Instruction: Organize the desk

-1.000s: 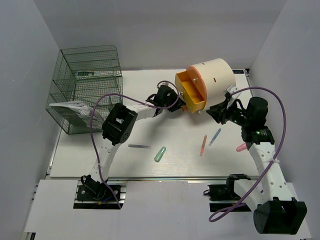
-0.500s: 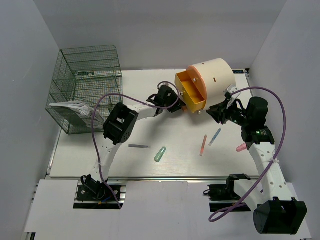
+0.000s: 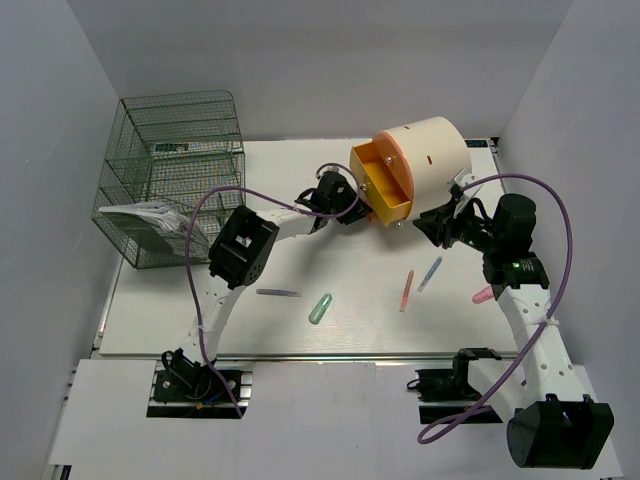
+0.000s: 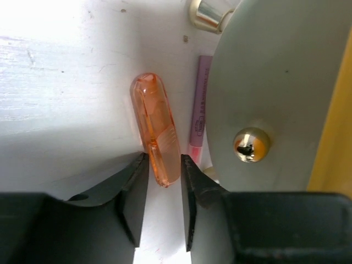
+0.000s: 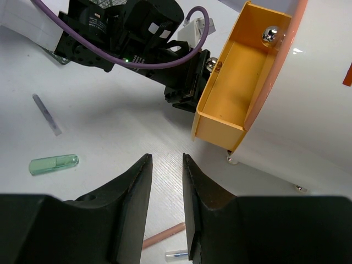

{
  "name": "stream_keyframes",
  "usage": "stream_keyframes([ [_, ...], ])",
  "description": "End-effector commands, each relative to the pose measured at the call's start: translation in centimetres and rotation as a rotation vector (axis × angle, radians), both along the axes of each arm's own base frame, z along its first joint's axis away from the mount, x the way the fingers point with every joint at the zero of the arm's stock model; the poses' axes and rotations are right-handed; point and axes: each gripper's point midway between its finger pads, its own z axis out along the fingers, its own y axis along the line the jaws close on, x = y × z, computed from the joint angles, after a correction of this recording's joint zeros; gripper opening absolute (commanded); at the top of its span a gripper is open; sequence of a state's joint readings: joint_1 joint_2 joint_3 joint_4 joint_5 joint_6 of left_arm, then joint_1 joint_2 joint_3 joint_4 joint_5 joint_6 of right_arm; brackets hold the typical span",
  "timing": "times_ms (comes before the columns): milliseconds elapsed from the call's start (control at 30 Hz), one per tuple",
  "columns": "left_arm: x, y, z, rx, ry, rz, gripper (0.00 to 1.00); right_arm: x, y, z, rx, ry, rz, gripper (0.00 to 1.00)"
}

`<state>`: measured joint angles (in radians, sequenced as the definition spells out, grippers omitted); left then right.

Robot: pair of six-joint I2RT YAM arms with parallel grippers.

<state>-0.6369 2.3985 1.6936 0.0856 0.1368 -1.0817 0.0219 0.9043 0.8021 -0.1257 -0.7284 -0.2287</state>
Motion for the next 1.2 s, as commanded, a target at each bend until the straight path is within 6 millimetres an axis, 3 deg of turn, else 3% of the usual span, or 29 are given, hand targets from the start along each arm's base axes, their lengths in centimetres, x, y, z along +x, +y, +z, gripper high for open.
stream_keyframes([
  [0, -0.3, 0.0, -0.4, 0.031, 0.012, 0.003, 0.39, 0.0, -0.1, 0.5, -0.009, -0.035, 0.001, 0.35],
  [433, -0.4, 0.0, -0.6, 0.028, 0.017, 0.000, 0.19, 0.0, -0.2, 0.5, -0.010, -0.038, -0.005, 0.34],
  [900, -1.4, 0.9, -0.3, 0.030, 0.014, 0.005, 0.13, 0.0, -0.1, 0.6, -0.009, -0.040, -0.001, 0.34],
  [1000, -1.4, 1.0, 1.8, -0.016, -0.031, 0.022, 0.12, 0.0, -0.1, 0.5, -0.009, -0.038, -0.002, 0.34],
  [1033, -2.0, 1.5, 1.1, -0.013, -0.022, 0.028, 0.12, 0.0, -0.1, 0.6, -0.009, -0.040, -0.001, 0.35],
  [1100, -1.5, 2.0, 3.0, -0.067, -0.062, 0.052, 0.16, 0.0, -0.1, 0.5, -0.009, -0.038, -0.002, 0.34],
  [1167, -1.4, 2.7, 3.2, -0.098, -0.072, 0.073, 0.19, 0.0, -0.1, 0.5, -0.009, -0.038, -0.002, 0.34],
])
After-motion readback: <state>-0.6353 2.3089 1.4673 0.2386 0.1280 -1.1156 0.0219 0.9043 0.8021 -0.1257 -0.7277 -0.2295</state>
